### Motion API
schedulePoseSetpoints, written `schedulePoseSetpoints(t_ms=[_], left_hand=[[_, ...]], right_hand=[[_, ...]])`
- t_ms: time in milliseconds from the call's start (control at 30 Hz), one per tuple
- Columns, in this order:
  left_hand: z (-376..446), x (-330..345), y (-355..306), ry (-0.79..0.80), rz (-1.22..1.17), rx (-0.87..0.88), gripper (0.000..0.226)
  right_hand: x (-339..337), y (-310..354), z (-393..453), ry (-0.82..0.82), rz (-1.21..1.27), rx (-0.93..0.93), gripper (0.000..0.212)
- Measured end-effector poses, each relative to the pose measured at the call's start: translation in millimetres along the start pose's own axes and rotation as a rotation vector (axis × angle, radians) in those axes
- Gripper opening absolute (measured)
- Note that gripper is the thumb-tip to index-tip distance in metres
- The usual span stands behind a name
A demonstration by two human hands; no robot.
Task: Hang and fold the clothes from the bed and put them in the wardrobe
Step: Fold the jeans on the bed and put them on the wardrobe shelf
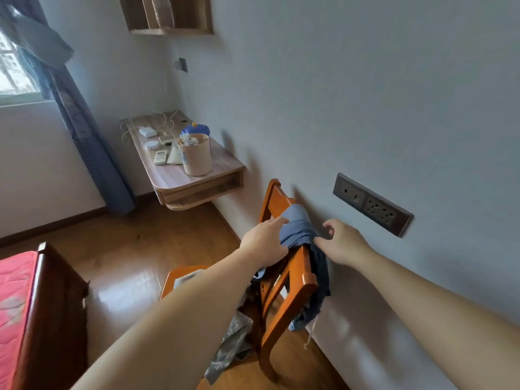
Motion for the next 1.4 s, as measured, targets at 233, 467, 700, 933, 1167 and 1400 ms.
schedulePoseSetpoints(t_ms=[233,467,700,933,1167,1400], left_hand=[[103,48,26,0.213,0.017,-0.187,0.100],[130,60,40,0.147,0.090,-0.276,0.041],[89,5,-8,-0.206,-0.157,-0.082,0.038],[-15,-88,-115,-0.574,-0.390,0.163,0.046],[-182,-185,-193,-0.956,-0.542,0.265,0.039],[-349,-197,-153,-1.098,-0.447,0.005,0.017]], right_hand=[[21,-30,110,0.335,0.146,0.008,0.087],[40,-33,127,0.168,0.015,-0.049,0.057],[7,-29,91,0.090,0.112,-0.195,0.042],[-88,27,-24,-0.261,0.100,-0.410,0.027],[-100,61,-145,-0.315,0.269,-0.520,0.028],[-100,141,-259,-0.193,0.371,-0.777,0.028]])
Point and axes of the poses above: each hand's wrist, its own z-axis towards the middle knuckle, its own x-axis out of the palm, y = z × x, the point moved 2 cm from there along z, towards the middle knuckle, and after that the axes turned 14 degrees about y, right-handed, at the moved point
